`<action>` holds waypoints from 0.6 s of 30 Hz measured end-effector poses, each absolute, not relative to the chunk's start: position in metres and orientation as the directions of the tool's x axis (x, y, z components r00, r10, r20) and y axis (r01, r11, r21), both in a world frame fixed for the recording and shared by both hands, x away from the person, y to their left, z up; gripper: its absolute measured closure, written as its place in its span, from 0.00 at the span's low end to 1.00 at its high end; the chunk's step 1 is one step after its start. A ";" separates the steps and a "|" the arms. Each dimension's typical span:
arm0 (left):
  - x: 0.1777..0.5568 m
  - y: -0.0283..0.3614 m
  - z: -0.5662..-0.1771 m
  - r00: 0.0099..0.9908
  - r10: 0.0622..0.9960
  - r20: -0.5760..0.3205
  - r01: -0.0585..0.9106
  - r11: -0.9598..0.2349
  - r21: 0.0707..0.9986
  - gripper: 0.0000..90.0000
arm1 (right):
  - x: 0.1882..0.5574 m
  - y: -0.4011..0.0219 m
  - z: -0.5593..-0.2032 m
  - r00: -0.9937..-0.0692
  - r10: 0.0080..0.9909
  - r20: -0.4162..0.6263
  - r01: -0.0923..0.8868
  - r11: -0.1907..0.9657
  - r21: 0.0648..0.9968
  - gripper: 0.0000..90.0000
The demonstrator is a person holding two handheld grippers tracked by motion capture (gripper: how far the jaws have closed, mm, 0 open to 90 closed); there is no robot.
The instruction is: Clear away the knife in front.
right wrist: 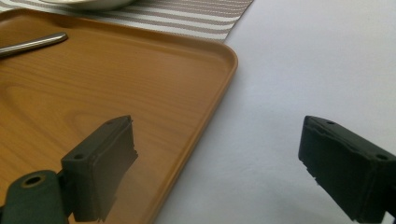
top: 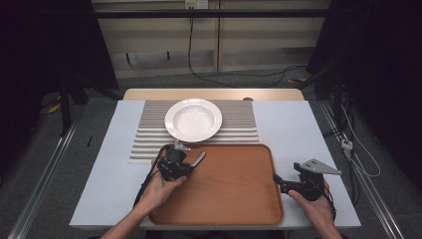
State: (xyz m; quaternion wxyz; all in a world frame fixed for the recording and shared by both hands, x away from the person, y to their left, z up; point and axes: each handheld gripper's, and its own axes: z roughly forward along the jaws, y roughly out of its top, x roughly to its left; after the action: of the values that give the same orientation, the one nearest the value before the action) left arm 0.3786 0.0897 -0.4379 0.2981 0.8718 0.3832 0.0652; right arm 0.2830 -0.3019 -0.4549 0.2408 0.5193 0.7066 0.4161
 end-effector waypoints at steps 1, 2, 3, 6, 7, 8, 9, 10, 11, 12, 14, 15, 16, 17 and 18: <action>0.378 0.089 -0.439 0.696 0.708 -0.114 0.630 -0.528 0.569 0.88 | 0.283 -0.302 -0.455 -0.344 0.934 0.093 0.534 0.113 0.838 0.12; 0.378 0.089 -0.439 0.695 0.710 -0.114 0.631 -0.527 0.569 0.89 | 0.283 -0.302 -0.455 -0.344 0.934 0.093 0.534 0.113 0.838 0.12; 0.378 0.089 -0.439 0.692 0.713 -0.115 0.634 -0.523 0.569 0.88 | 0.283 -0.302 -0.455 -0.344 0.934 0.093 0.533 0.113 0.838 0.12; 0.378 0.090 -0.439 0.689 0.716 -0.112 0.636 -0.525 0.565 0.88 | 0.284 -0.302 -0.455 -0.347 0.933 0.095 0.535 0.114 0.837 0.12; 0.377 0.090 -0.439 0.689 0.716 -0.113 0.639 -0.526 0.561 0.88 | 0.284 -0.302 -0.455 -0.348 0.933 0.096 0.535 0.114 0.837 0.12; 0.377 0.091 -0.438 0.686 0.718 -0.116 0.643 -0.524 0.559 0.88 | 0.284 -0.302 -0.455 -0.349 0.932 0.096 0.534 0.114 0.838 0.12; 0.376 0.091 -0.438 0.687 0.717 -0.117 0.644 -0.526 0.555 0.88 | 0.284 -0.302 -0.455 -0.350 0.932 0.096 0.535 0.114 0.837 0.12; 0.374 0.092 -0.439 0.683 0.722 -0.114 0.643 -0.520 0.562 0.88 | 0.283 -0.302 -0.455 -0.350 0.932 0.096 0.534 0.115 0.837 0.12; 0.372 0.092 -0.439 0.685 0.720 -0.111 0.641 -0.523 0.562 0.88 | 0.283 -0.302 -0.455 -0.352 0.931 0.093 0.533 0.118 0.838 0.12; 0.371 0.093 -0.438 0.690 0.716 -0.110 0.638 -0.529 0.560 0.88 | 0.283 -0.302 -0.455 -0.352 0.931 0.094 0.533 0.117 0.838 0.12; 0.370 0.094 -0.438 0.688 0.716 -0.120 0.643 -0.524 0.559 0.88 | 0.282 -0.302 -0.455 -0.350 0.932 0.096 0.532 0.114 0.839 0.12; 0.370 0.094 -0.439 0.688 0.715 -0.122 0.642 -0.522 0.561 0.88 | 0.282 -0.302 -0.455 -0.350 0.932 0.096 0.533 0.114 0.838 0.12; 0.370 0.094 -0.438 0.696 0.708 -0.119 0.636 -0.531 0.560 0.88 | 0.282 -0.302 -0.455 -0.351 0.932 0.095 0.532 0.115 0.839 0.12; 0.370 0.095 -0.438 0.700 0.703 -0.125 0.636 -0.534 0.557 0.87 | 0.282 -0.302 -0.455 -0.351 0.932 0.095 0.532 0.115 0.839 0.12; 0.370 0.095 -0.438 0.701 0.702 -0.128 0.637 -0.534 0.556 0.84 | 0.283 -0.302 -0.455 -0.352 0.931 0.096 0.533 0.115 0.838 0.12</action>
State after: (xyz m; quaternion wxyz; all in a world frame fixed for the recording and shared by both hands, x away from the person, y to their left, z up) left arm 0.3700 0.0952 -0.4378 0.2939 0.8741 0.3828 0.0553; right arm 0.2825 -0.3016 -0.4547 0.2377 0.5170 0.7079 0.4185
